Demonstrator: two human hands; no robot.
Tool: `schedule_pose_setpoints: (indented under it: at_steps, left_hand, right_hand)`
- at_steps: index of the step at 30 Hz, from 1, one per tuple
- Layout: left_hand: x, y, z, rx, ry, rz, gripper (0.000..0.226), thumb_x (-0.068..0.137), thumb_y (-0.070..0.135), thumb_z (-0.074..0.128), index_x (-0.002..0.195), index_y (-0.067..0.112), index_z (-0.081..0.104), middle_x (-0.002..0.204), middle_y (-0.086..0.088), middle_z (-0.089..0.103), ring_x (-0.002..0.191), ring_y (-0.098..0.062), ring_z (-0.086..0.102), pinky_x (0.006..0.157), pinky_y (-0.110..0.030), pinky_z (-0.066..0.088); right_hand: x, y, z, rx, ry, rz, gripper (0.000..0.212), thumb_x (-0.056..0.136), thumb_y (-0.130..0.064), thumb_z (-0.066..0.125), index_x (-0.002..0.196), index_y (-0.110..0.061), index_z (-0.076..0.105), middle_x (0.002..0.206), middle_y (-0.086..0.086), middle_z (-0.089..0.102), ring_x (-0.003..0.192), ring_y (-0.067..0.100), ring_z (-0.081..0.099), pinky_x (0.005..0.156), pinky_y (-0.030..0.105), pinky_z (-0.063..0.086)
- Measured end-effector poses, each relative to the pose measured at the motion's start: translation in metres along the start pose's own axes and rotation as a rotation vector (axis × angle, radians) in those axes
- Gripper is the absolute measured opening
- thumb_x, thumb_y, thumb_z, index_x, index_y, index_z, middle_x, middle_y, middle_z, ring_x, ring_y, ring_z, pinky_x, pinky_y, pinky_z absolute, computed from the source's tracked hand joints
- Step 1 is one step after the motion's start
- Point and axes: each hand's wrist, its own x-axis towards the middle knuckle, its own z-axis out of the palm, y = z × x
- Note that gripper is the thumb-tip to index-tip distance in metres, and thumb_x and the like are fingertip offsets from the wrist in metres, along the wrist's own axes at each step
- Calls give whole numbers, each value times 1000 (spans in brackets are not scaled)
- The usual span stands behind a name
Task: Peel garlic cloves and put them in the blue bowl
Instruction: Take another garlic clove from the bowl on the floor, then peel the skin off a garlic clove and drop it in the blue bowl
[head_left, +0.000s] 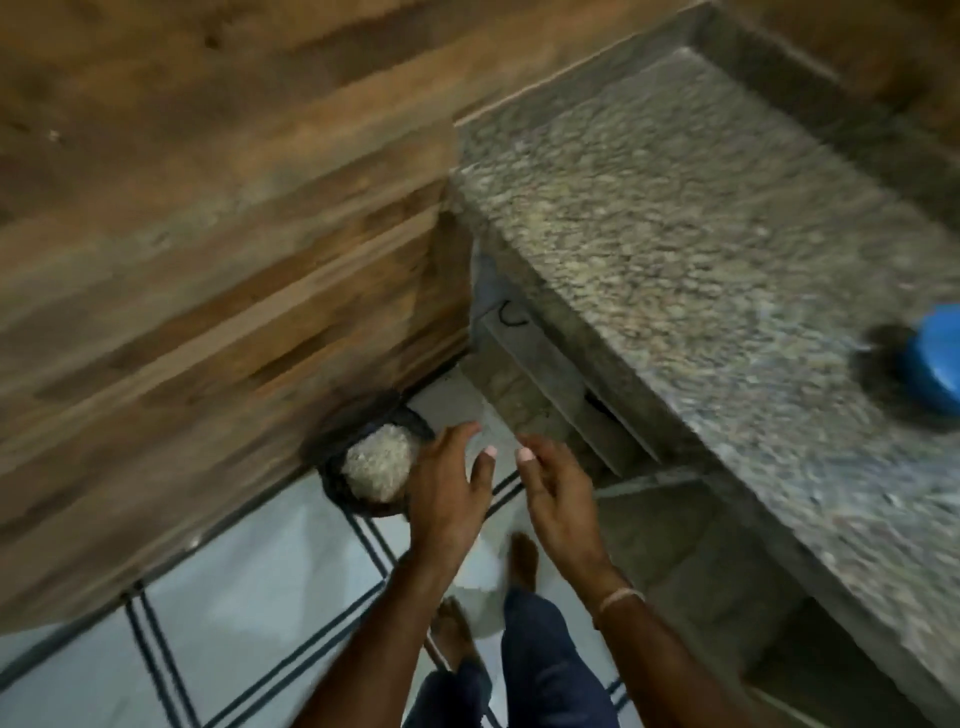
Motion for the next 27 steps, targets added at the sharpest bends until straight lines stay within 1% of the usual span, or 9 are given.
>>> schedule_pose_setpoints:
  at_steps: [2,5,7,12,16,21,23,24,27]
  left_hand:
    - [-11,38,15,21,-43,135,34,101,32,63,135,26,64,134,2,64,126,-15,55,100,-26,38]
    - [-20,87,48,49,-117,322,33,101,29,63,133,27,64,132,2,64,124,-16,55,101,-29,42]
    - [-30,119,77,59,-159,404,31,100,25,64,131,25,66,131,2,65,121,-18,58,97,-28,43]
    - [-44,193,161,75,-300,489,33,99,22,65,133,26,64,133,5,63,121,-15,59,96,-25,45]
    - [-51,232,229,105,-406,507,35,98,26,67,133,24,64,131,3,63,118,-18,61,97,-39,53]
    - [-54,260,296,209,-444,514,40,94,12,70,132,21,64,125,0,62,112,-20,63,91,-40,56]
    - [-51,267,317,242,-475,550,43,92,4,69,132,19,64,123,-1,61,112,-19,62,90,-32,54]
    - [-49,270,325,256,-494,559,43,92,2,67,131,20,65,122,0,60,111,-17,62,86,-22,51]
    - [-44,279,341,309,-486,597,33,93,3,67,117,24,69,113,7,59,95,-4,57,68,-6,38]
  right_hand:
    - [-15,3,-43,-45,101,-66,34,107,-42,50,126,-21,69,120,-10,65,109,-9,58,93,9,44]
    - [-30,16,-100,-103,228,-110,41,105,-46,45,127,-19,69,122,-5,67,111,4,61,95,23,49]
    - [-39,28,-139,-105,303,-102,35,106,-41,48,128,-22,68,122,-5,66,111,9,62,95,28,51]
    - [-49,67,-239,-116,454,-61,33,106,-39,49,131,-25,66,126,-10,64,116,7,60,95,25,50]
    - [-57,114,-312,-157,527,14,27,107,-31,57,132,-25,65,129,-10,62,116,9,60,93,27,50]
    - [-54,170,-379,-263,600,134,31,104,-19,59,134,-24,64,130,-2,62,120,18,58,90,27,48]
    - [-46,187,-401,-334,600,175,33,103,-16,58,135,-21,63,130,3,61,121,23,56,89,32,49]
    - [-41,195,-410,-364,599,197,32,103,-17,58,135,-20,64,130,5,61,120,26,56,89,35,51]
    - [-21,212,-431,-459,574,246,30,104,-22,59,132,-19,66,130,8,61,116,33,56,87,42,52]
